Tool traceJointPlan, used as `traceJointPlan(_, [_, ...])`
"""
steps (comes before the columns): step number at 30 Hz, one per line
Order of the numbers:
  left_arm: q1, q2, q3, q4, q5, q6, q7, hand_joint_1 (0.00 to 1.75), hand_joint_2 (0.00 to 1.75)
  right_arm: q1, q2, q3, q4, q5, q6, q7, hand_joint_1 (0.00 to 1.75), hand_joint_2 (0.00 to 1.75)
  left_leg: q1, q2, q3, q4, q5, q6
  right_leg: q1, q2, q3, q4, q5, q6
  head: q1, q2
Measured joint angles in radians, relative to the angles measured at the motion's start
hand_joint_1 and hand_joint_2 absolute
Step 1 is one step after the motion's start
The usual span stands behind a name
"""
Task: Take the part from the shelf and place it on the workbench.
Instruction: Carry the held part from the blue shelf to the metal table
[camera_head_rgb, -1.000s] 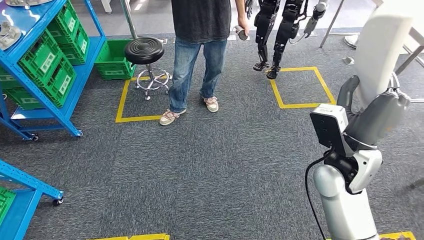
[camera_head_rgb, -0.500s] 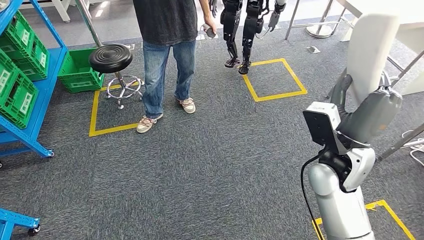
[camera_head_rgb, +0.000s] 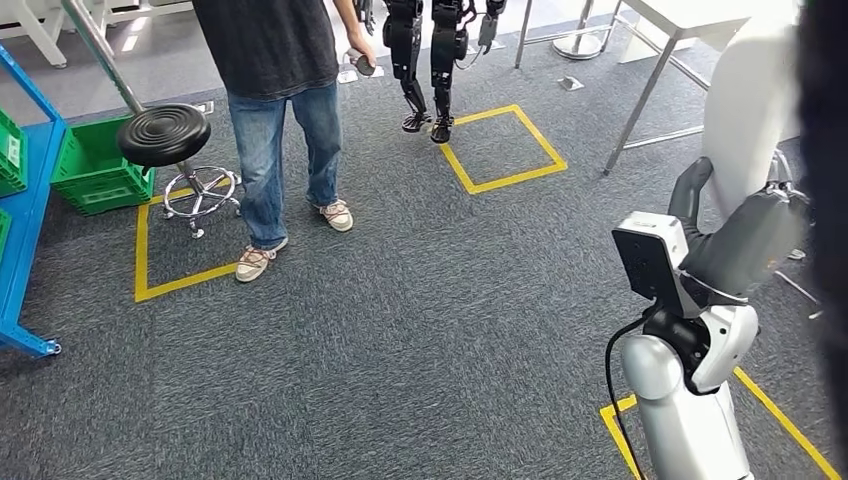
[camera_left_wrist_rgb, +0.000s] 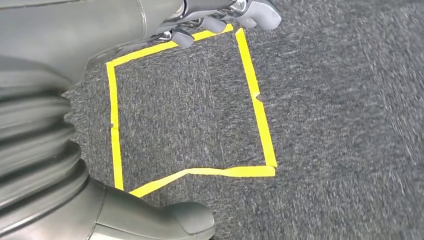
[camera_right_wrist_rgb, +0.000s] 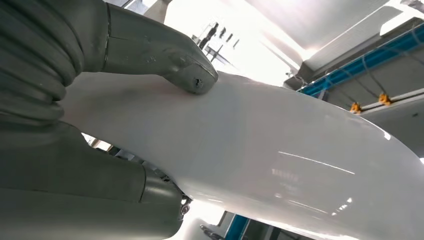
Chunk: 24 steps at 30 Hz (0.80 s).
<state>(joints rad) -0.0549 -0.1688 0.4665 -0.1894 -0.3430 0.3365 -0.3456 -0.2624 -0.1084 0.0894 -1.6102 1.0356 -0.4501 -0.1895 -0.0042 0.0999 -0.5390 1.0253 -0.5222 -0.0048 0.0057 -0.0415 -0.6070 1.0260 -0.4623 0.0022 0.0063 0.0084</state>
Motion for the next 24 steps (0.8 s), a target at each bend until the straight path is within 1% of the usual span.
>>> traceJointPlan(1, [-0.001,0.0,0.0,0.0,-0.002,0.0,0.0,0.0,1.75,0.002,0.0,-0.001,-0.002,0.0,-0.001,0.0,1.75,1.75,0.001,-0.002,0.001,0.003,-0.005,-0.006,-0.003,0.01,0.001,-0.004,0.002,-0.005,0.0,0.0])
traceJointPlan(2, [-0.001,0.001,0.0,-0.001,-0.003,0.0,0.0,0.0,1.75,0.002,0.0,-0.002,-0.006,0.0,-0.001,0.0,1.75,1.75,0.003,-0.016,-0.005,0.019,-0.018,-0.01,-0.007,0.019,0.003,-0.007,0.005,-0.01,-0.002,0.0])
traceJointPlan(3, [-0.002,0.001,0.0,-0.001,-0.004,0.0,0.0,0.0,1.75,0.003,0.0,-0.002,-0.008,0.0,-0.001,0.0,1.75,1.75,0.004,-0.037,-0.02,0.054,-0.04,-0.015,-0.011,0.027,0.005,-0.011,0.007,-0.015,-0.004,0.0])
traceJointPlan(4, [-0.001,0.001,0.0,-0.001,-0.004,0.0,0.0,0.0,1.75,0.003,0.0,-0.002,-0.01,0.001,-0.002,0.0,1.75,1.75,0.007,-0.063,-0.046,0.11,-0.071,-0.019,-0.013,0.036,0.006,-0.012,0.008,-0.019,-0.007,0.0])
traceJointPlan(5, [0.0,0.001,0.0,0.0,-0.005,0.0,0.0,0.0,1.75,0.005,0.0,-0.002,-0.011,0.001,-0.002,0.0,1.75,1.75,0.009,-0.081,-0.079,0.178,-0.101,-0.021,-0.014,0.045,0.006,-0.012,0.008,-0.021,-0.01,0.0])
traceJointPlan(6, [0.002,0.001,0.0,0.0,-0.005,0.0,0.0,0.0,1.75,0.008,0.001,-0.002,-0.011,0.002,-0.002,0.001,1.75,1.75,0.01,-0.09,-0.109,0.239,-0.122,-0.024,-0.014,0.056,0.006,-0.011,0.008,-0.022,-0.011,0.0])
traceJointPlan(7, [0.003,0.002,0.0,0.001,-0.005,0.0,0.001,0.0,1.75,0.011,0.001,-0.002,-0.011,0.002,-0.002,0.001,1.75,1.75,0.011,-0.093,-0.13,0.274,-0.126,-0.025,-0.014,0.068,0.006,-0.011,0.008,-0.022,-0.012,0.0])
traceJointPlan(8, [0.003,0.003,0.0,0.001,-0.006,0.0,0.001,0.0,1.75,0.015,0.001,-0.002,-0.011,0.002,-0.002,0.001,1.75,1.75,0.011,-0.095,-0.134,0.273,-0.109,-0.025,-0.014,0.08,0.006,-0.01,0.007,-0.022,-0.012,0.0])
traceJointPlan(9, [0.003,0.004,0.0,0.001,-0.006,0.0,0.001,0.0,1.75,0.017,0.001,-0.002,-0.012,0.002,-0.002,0.001,1.75,1.75,0.012,-0.099,-0.119,0.233,-0.076,-0.025,-0.015,0.092,0.006,-0.008,0.007,-0.02,-0.012,0.0])
traceJointPlan(10, [0.003,0.005,0.0,0.001,-0.007,0.0,0.001,0.0,1.75,0.018,0.001,-0.002,-0.013,0.002,-0.002,0.001,1.75,1.75,0.015,-0.111,-0.092,0.167,-0.035,-0.025,-0.017,0.104,0.006,-0.005,0.006,-0.018,-0.013,0.0])
traceJointPlan(11, [0.002,0.006,0.0,0.001,-0.007,0.0,0.001,0.0,1.75,0.019,0.001,-0.002,-0.014,0.002,-0.002,0.001,1.75,1.75,0.017,-0.133,-0.065,0.102,-0.008,-0.025,-0.017,0.115,0.004,-0.001,0.004,-0.013,-0.013,0.0])
traceJointPlan(12, [0.002,0.007,0.0,0.001,-0.007,0.0,0.001,0.0,1.75,0.019,0.001,-0.002,-0.016,0.002,-0.002,0.002,1.75,1.75,0.02,-0.152,-0.042,0.053,0.01,-0.023,-0.017,0.126,0.0,0.003,0.003,-0.007,-0.014,0.0])
traceJointPlan(13, [0.001,0.007,0.0,0.002,-0.008,0.0,0.001,0.0,1.75,0.019,0.001,-0.003,-0.017,0.003,-0.002,0.002,1.75,1.75,0.02,-0.166,-0.03,0.026,0.014,-0.021,-0.018,0.136,-0.004,0.005,0.004,0.0,-0.013,0.0])
traceJointPlan(14, [0.001,0.007,0.0,0.002,-0.008,-0.001,0.001,0.0,1.75,0.021,0.001,-0.003,-0.019,0.003,-0.001,0.002,1.75,1.75,0.019,-0.17,-0.027,0.02,0.011,-0.016,-0.019,0.146,-0.008,0.005,0.007,0.008,-0.013,0.0])
traceJointPlan(15, [0.0,0.007,0.0,0.002,-0.009,-0.003,0.001,0.0,1.75,0.023,0.001,-0.003,-0.02,0.003,-0.001,0.003,1.75,1.75,0.018,-0.161,-0.026,0.018,0.014,-0.008,-0.021,0.156,-0.011,0.002,0.011,0.016,-0.012,0.0])
traceJointPlan(16, [0.0,0.007,0.0,0.001,-0.01,-0.005,0.0,0.0,1.75,0.025,0.0,-0.005,-0.021,0.003,-0.001,0.003,1.75,1.75,0.017,-0.151,-0.026,0.014,0.016,-0.001,-0.023,0.156,-0.013,0.002,0.012,0.022,-0.012,0.0])
traceJointPlan(17, [0.0,0.007,0.0,0.001,-0.011,-0.007,0.0,0.0,1.75,0.026,0.0,-0.006,-0.021,0.004,-0.001,0.003,1.75,1.75,0.017,-0.141,-0.025,0.01,0.02,0.007,-0.022,0.141,-0.018,0.012,0.005,0.026,-0.009,0.0])
traceJointPlan(18, [0.0,0.007,0.0,0.001,-0.012,-0.008,-0.001,0.0,1.75,0.026,0.0,-0.008,-0.021,0.004,-0.001,0.004,1.75,1.75,0.018,-0.13,-0.024,0.007,0.022,0.013,-0.02,0.117,-0.032,0.041,-0.013,0.029,-0.005,0.0])
traceJointPlan(19, [0.0,0.008,0.0,0.0,-0.013,-0.009,-0.001,0.0,1.75,0.026,0.0,-0.009,-0.022,0.005,0.0,0.004,1.75,1.75,0.017,-0.119,-0.024,0.005,0.023,0.018,-0.018,0.088,-0.055,0.092,-0.041,0.03,-0.002,0.0])
traceJointPlan(20, [0.001,0.007,0.0,0.0,-0.013,-0.01,-0.001,0.0,1.75,0.026,0.0,-0.01,-0.022,0.005,0.001,0.004,1.75,1.75,0.015,-0.107,-0.024,0.005,0.022,0.021,-0.016,0.066,-0.086,0.157,-0.072,0.031,0.002,0.0])
traceJointPlan(21, [0.002,0.007,0.0,0.001,-0.013,-0.01,-0.001,0.0,1.75,0.027,0.0,-0.01,-0.022,0.005,0.002,0.004,1.75,1.75,0.012,-0.095,-0.024,0.006,0.021,0.023,-0.016,0.057,-0.116,0.221,-0.097,0.032,0.003,0.0])
traceJointPlan(22, [0.003,0.007,0.0,0.001,-0.013,-0.011,-0.001,0.0,1.75,0.029,0.0,-0.01,-0.022,0.006,0.004,0.004,1.75,1.75,0.01,-0.082,-0.025,0.006,0.02,0.025,-0.016,0.054,-0.135,0.263,-0.109,0.031,0.003,0.0])
traceJointPlan(23, [0.003,0.008,0.0,0.001,-0.014,-0.012,-0.001,0.0,1.75,0.03,0.0,-0.01,-0.022,0.006,0.006,0.004,1.75,1.75,0.008,-0.07,-0.024,0.006,0.019,0.026,-0.016,0.052,-0.137,0.27,-0.103,0.029,0.003,0.0])
traceJointPlan(24, [0.002,0.007,0.0,0.001,-0.015,-0.014,-0.001,0.0,1.75,0.03,0.0,-0.01,-0.022,0.006,0.007,0.004,1.75,1.75,0.006,-0.059,-0.023,0.006,0.018,0.026,-0.015,0.048,-0.118,0.237,-0.081,0.026,0.004,0.0])
